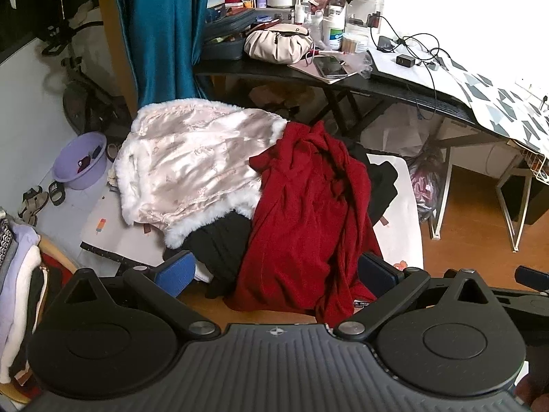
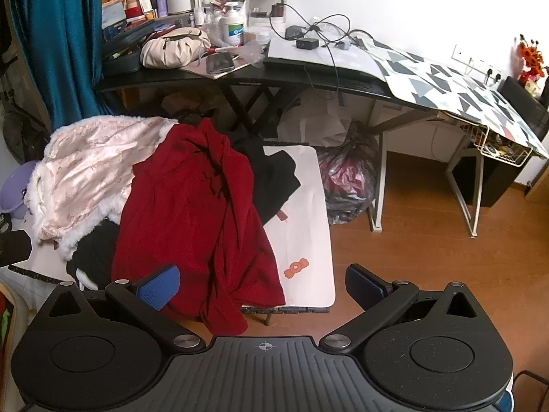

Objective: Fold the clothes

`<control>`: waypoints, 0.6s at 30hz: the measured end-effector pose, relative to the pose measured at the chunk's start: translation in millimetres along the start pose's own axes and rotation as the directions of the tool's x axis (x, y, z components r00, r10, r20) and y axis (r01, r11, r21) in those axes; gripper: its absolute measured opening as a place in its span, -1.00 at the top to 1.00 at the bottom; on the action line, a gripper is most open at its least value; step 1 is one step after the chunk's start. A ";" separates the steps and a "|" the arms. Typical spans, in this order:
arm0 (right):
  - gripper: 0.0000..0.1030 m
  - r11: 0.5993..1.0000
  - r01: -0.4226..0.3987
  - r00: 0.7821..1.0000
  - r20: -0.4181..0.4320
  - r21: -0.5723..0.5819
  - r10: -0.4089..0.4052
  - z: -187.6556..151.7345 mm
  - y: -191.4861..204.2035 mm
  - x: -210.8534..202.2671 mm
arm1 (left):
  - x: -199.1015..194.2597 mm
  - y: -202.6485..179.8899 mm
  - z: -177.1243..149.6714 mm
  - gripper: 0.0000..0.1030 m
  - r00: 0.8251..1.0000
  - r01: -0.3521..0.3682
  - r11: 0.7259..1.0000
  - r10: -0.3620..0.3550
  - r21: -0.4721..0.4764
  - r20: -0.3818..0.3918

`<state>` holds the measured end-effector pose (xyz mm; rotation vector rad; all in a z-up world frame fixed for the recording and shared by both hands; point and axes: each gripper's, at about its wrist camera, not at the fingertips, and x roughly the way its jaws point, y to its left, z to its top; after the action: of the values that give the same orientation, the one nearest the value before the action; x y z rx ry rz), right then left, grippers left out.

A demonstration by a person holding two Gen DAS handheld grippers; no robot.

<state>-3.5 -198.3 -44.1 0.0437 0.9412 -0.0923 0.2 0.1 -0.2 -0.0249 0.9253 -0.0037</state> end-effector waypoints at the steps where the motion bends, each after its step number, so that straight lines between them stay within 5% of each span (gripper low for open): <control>1: -0.99 1.000 -0.001 1.000 -0.001 0.001 0.001 -0.1 0.2 0.2 | 0.3 0.1 0.0 -1.00 1.000 0.000 1.000 0.000 -0.001 -0.002; 18: -0.99 1.000 0.007 1.000 -0.007 -0.010 -0.007 0.1 6.8 -2.0 | -1.9 7.5 2.3 -1.00 1.000 0.010 1.000 -0.011 -0.021 -0.016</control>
<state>-4.0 -191.4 -42.5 0.0314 0.9488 -0.0939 0.9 7.7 2.5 -0.0488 0.9411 -0.0042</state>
